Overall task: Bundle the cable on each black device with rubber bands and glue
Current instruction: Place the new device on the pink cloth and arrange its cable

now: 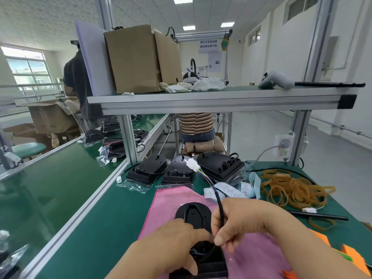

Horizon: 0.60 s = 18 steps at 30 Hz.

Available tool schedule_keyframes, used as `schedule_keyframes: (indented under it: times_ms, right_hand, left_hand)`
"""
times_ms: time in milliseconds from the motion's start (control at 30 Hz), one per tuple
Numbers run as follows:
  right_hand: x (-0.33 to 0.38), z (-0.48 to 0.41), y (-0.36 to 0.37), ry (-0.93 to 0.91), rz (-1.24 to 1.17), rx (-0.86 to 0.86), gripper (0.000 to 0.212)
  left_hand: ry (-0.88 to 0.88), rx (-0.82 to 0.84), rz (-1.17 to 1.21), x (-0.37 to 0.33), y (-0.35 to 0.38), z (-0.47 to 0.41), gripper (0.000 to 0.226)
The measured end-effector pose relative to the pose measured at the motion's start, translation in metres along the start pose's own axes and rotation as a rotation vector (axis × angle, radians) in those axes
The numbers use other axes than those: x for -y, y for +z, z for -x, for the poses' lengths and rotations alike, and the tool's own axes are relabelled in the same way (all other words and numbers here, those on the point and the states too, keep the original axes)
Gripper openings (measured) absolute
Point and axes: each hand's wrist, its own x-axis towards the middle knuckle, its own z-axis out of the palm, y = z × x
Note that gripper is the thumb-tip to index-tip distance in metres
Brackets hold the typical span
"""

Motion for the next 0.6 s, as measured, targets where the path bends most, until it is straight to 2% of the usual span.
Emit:
schedule_keyframes:
  times_ms: [200, 300, 500, 600]
  right_hand:
    - [-0.007, -0.011, 0.006, 0.024, -0.043, -0.11, 0.013]
    - [-0.004, -0.017, 0.01, 0.051, 0.076, -0.142, 0.012]
    - [0.013, -0.026, 0.014, 0.126, 0.353, -0.055, 0.017]
    - [0.016, -0.028, 0.014, 0.139, 0.401, -0.043, 0.021]
  left_hand:
    - [-0.005, -0.089, 0.108, 0.005, 0.008, 0.004, 0.057]
    - [-0.021, -0.078, 0.105, 0.002, 0.005, 0.003, 0.058]
    - [-0.042, -0.046, 0.124, -0.001, 0.001, 0.005, 0.059]
    - [-0.053, -0.055, 0.15, -0.002, -0.001, 0.006, 0.06]
